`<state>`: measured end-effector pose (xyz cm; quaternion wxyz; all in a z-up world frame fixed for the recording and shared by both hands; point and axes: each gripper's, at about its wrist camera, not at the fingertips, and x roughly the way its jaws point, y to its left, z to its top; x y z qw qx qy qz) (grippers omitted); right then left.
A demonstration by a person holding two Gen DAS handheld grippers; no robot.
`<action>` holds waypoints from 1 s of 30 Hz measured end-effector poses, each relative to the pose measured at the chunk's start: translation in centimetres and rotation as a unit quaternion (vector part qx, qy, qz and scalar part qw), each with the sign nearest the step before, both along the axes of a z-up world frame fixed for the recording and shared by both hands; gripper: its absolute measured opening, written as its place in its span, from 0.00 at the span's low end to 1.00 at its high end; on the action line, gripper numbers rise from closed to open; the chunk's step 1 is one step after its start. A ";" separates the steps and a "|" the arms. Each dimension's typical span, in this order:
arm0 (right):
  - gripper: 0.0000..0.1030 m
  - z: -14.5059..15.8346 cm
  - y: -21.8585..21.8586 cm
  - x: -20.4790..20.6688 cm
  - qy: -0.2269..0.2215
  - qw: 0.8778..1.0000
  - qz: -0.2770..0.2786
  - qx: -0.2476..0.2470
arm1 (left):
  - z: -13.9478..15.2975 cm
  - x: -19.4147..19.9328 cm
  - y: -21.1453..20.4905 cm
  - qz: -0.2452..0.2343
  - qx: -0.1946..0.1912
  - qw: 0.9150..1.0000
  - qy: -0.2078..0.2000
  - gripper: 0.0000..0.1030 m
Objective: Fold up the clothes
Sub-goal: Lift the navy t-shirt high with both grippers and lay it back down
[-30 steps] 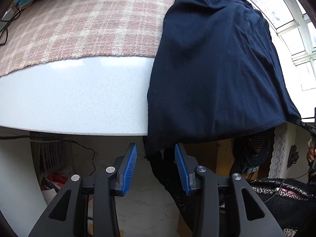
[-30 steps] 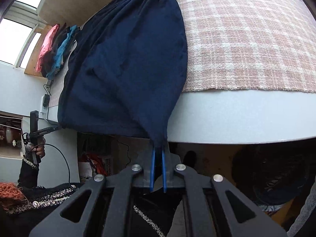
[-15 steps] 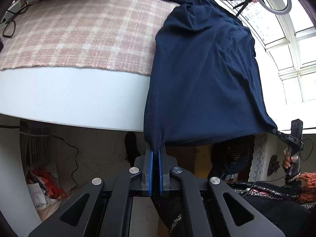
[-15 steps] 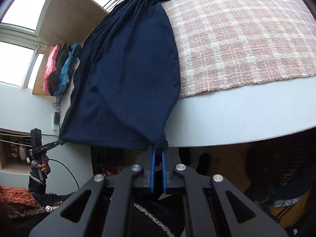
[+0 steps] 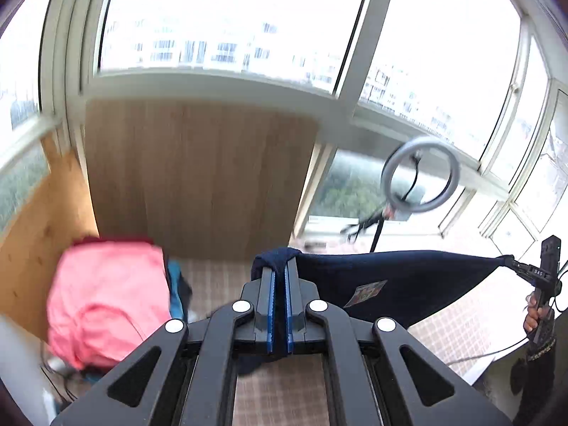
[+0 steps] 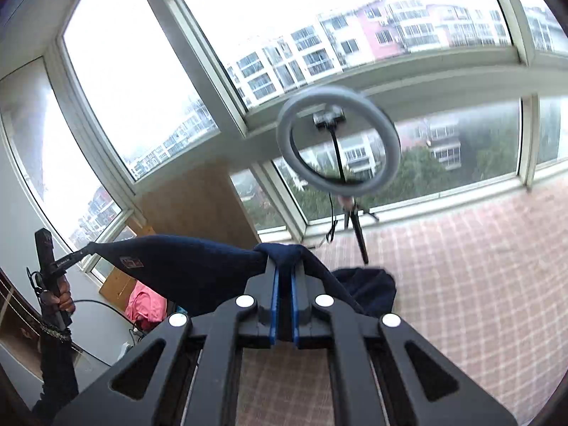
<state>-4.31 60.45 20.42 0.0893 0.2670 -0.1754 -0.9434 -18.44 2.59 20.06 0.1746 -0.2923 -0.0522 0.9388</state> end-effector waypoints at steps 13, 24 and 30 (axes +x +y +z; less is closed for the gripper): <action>0.05 1.2 -0.1 11.4 -0.040 0.990 0.006 0.133 | 1.2 13.9 1.6 -0.029 -0.123 0.991 0.043 0.04; 0.05 -31.8 -0.4 20.8 -0.288 0.956 0.052 -0.006 | -29.7 21.1 -1.6 -0.033 -0.095 0.965 -0.244 0.04; 0.05 -41.3 -0.2 22.8 -0.377 0.925 0.035 -0.024 | -40.7 23.4 -2.1 -0.029 -0.073 0.937 -0.341 0.04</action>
